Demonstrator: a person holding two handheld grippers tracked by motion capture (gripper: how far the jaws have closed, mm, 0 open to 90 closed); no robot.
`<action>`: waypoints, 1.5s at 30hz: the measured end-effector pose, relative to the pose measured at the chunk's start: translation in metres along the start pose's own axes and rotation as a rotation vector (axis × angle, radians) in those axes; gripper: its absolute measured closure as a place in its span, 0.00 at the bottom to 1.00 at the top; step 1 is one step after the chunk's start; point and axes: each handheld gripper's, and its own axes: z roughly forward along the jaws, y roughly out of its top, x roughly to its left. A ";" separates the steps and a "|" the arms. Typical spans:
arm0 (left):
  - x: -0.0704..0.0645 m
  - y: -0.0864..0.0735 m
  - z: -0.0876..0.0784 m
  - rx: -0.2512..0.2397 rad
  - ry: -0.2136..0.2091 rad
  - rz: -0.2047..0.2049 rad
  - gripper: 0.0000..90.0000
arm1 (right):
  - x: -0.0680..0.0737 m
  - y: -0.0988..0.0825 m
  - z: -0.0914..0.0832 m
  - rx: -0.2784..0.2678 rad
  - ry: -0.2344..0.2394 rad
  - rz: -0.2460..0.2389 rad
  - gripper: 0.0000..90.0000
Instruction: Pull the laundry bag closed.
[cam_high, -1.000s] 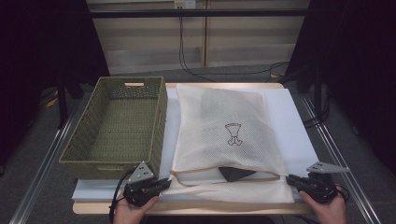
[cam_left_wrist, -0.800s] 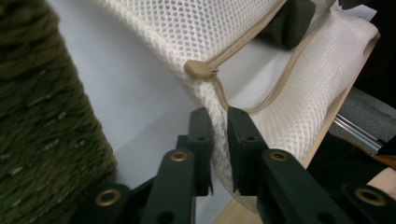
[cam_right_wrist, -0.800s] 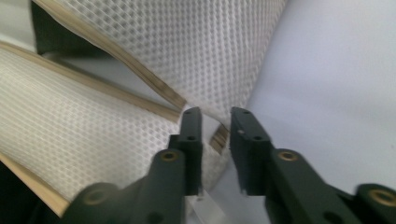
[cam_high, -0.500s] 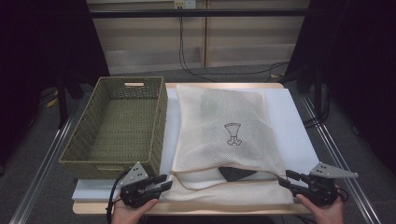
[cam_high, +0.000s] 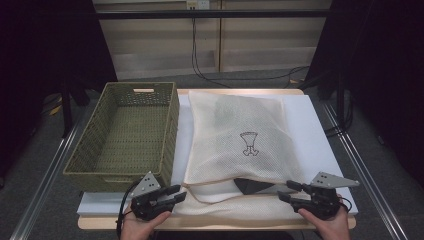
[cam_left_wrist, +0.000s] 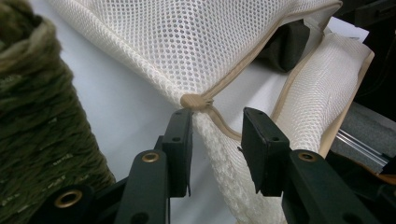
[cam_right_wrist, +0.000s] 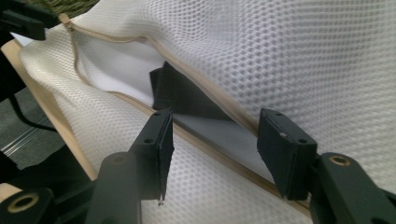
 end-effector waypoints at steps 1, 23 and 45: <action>0.000 0.000 0.000 0.000 0.006 0.000 0.71 | 0.002 0.001 0.003 0.003 0.009 0.001 0.51; 0.000 0.006 0.014 0.092 0.015 -0.019 0.90 | 0.055 0.022 0.040 0.053 0.222 -0.098 0.54; -0.015 0.042 0.021 0.047 -0.023 0.087 0.94 | 0.076 0.084 0.108 0.068 0.364 -0.171 0.62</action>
